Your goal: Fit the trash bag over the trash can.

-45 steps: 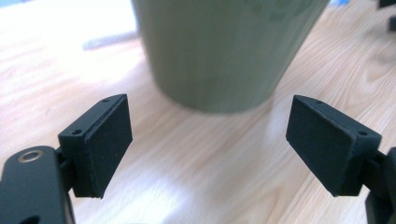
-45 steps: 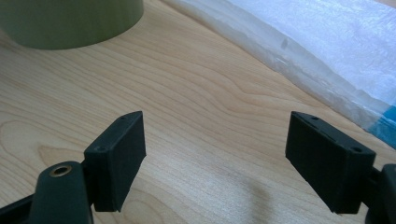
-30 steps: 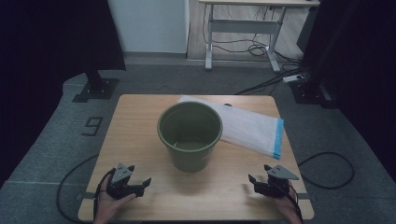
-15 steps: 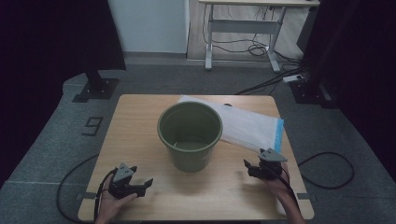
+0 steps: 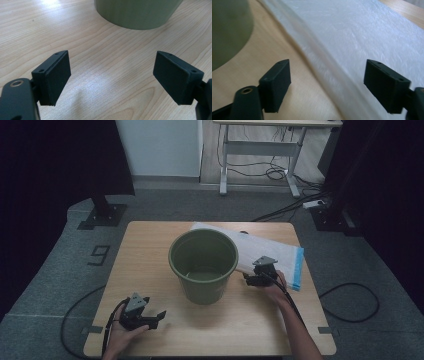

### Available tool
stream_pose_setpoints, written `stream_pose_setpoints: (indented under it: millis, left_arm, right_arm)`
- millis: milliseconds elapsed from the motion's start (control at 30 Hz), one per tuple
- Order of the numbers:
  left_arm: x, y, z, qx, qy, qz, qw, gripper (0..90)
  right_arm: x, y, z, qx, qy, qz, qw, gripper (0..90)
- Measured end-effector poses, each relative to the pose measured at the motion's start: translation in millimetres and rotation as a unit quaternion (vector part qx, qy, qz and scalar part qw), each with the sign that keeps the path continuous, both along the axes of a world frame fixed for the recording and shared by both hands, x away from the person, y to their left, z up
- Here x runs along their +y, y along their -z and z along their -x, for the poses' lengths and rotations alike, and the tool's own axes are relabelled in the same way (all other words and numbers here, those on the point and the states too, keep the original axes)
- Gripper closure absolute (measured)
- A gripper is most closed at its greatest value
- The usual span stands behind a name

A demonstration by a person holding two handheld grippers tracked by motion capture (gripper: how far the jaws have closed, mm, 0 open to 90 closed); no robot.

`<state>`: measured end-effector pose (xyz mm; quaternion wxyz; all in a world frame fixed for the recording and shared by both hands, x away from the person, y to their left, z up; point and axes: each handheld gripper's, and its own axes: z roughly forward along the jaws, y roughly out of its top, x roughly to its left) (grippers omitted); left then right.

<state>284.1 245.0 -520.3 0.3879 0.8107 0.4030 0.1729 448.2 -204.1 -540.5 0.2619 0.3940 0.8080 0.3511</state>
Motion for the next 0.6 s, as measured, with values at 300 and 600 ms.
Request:
stream_pose_setpoints:
  millis: [300, 600]
  left_arm:
    - [-2.4, 2.0, 4.2, 0.006, 0.010, -0.005, 0.9999, 14.6]
    - [4.7, 0.7, 9.6, -0.009, -0.007, 0.005, 0.9999, 15.9]
  right_arm:
    - [-2.3, 8.3, -15.0, 0.038, 0.001, -0.019, 0.9991, 50.7]
    - [-17.8, 4.2, 1.1, 0.048, 0.008, -0.033, 0.9983, 88.5]
